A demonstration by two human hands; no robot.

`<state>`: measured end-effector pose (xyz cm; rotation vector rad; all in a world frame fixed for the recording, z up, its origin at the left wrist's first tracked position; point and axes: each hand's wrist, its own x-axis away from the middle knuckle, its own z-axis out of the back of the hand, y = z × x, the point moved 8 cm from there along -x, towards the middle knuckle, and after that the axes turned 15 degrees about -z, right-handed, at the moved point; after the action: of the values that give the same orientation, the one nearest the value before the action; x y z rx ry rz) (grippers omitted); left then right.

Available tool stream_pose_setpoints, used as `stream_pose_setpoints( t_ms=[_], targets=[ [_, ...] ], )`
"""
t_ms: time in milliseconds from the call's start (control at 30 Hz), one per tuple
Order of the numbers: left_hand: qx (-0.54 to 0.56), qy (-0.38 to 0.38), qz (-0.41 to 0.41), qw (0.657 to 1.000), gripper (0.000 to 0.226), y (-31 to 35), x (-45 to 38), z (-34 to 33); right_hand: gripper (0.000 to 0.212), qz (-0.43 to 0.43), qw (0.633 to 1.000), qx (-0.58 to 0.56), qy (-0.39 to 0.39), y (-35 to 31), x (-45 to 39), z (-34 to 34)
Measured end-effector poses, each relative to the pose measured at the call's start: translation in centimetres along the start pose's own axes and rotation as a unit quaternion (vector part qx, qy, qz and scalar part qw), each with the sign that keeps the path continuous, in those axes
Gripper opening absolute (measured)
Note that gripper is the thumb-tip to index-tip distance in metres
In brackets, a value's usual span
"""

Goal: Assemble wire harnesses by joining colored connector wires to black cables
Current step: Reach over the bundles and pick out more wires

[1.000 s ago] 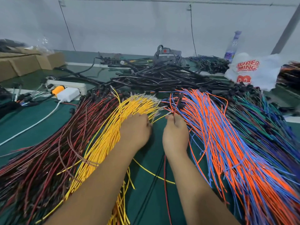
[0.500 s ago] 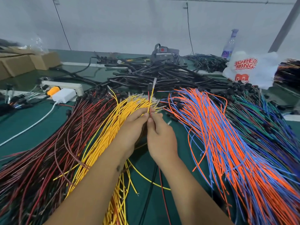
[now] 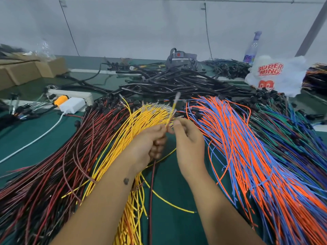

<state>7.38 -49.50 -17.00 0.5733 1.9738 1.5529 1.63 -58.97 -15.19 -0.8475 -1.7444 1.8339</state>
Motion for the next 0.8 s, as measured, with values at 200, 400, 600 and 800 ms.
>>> stream_pose_setpoints(
  t_ms=[200,400,600,800],
  targets=[
    [-0.024,-0.061,0.016,0.998,0.023,-0.3,0.4,-1.6,0.035,0.011,0.999,0.011,0.044,-0.3,-0.1,1.0],
    [-0.061,-0.07,0.01,0.996,0.035,-0.4,0.6,-1.5,0.038,0.018,0.998,0.01,0.062,-0.5,-0.1,1.3],
    [0.008,0.054,-0.019,0.998,0.03,0.0,-0.3,1.5,0.02,-0.009,0.99,0.024,0.137,-0.3,-1.0,4.2],
    [-0.347,0.072,-0.092,0.93,0.028,1.0,-0.3,2.1,0.033,-0.035,0.914,0.384,0.129,0.5,-2.5,5.6]
  ],
)
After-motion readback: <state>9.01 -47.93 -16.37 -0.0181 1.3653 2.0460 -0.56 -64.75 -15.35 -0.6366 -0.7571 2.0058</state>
